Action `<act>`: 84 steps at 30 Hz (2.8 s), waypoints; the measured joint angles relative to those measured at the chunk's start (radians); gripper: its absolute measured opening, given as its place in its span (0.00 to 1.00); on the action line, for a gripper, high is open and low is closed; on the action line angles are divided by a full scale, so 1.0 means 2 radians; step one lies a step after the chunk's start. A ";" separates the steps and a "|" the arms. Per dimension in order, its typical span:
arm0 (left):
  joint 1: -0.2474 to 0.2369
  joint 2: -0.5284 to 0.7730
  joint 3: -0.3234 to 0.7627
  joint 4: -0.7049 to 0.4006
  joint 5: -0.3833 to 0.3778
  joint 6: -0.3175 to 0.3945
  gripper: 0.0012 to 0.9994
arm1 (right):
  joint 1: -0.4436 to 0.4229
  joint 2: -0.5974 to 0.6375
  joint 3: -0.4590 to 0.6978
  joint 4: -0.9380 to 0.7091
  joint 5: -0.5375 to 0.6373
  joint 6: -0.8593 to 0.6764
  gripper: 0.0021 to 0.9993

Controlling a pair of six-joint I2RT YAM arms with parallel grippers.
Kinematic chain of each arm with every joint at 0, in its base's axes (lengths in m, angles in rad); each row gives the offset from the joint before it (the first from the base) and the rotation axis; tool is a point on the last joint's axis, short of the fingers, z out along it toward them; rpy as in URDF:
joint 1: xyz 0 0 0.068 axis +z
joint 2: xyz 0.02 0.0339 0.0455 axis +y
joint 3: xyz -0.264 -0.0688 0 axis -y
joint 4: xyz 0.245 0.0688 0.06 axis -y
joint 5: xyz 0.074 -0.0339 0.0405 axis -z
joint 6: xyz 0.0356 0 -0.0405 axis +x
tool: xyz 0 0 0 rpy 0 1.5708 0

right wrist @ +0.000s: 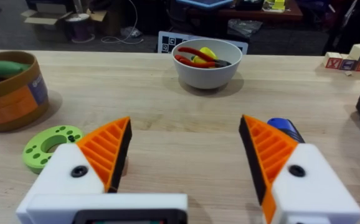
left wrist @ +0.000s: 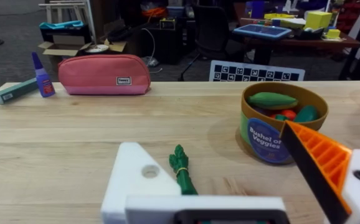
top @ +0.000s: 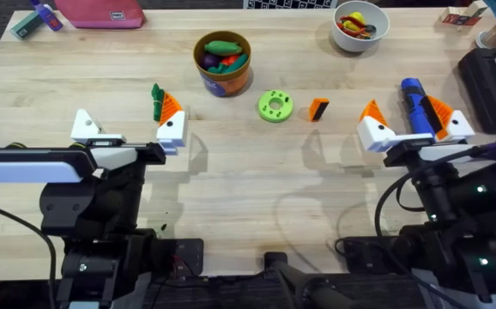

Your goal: Pick up the gripper from the table and insert it into the empty holder that is missing its gripper. Then pick up a screw, insert it into the mounting hole, and use the screwdriver to tighten it. Finally, clean up the table by picking up the vegetable and placing it into the bucket.

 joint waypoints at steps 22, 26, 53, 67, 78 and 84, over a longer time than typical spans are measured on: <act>0.000 0.042 0.149 -0.095 -0.016 0.000 0.99 | 0.000 0.023 0.126 -0.006 -0.004 0.002 0.99; 0.000 0.130 0.270 -0.186 -0.027 0.000 0.99 | 0.000 0.088 0.242 -0.109 -0.004 0.002 0.99; 0.002 0.662 0.603 -0.491 -0.037 0.000 0.99 | 0.000 0.527 0.537 -0.422 -0.004 0.014 0.99; 0.039 0.852 0.720 -0.513 -0.028 0.000 0.99 | 0.000 0.527 0.537 -0.422 -0.004 0.017 0.99; 0.045 0.986 0.721 -0.513 -0.009 -0.010 0.80 | 0.000 0.527 0.537 -0.422 -0.004 0.019 0.99; 0.058 0.999 0.723 -0.512 0.006 -0.012 0.02 | 0.000 0.527 0.537 -0.422 -0.004 0.019 0.99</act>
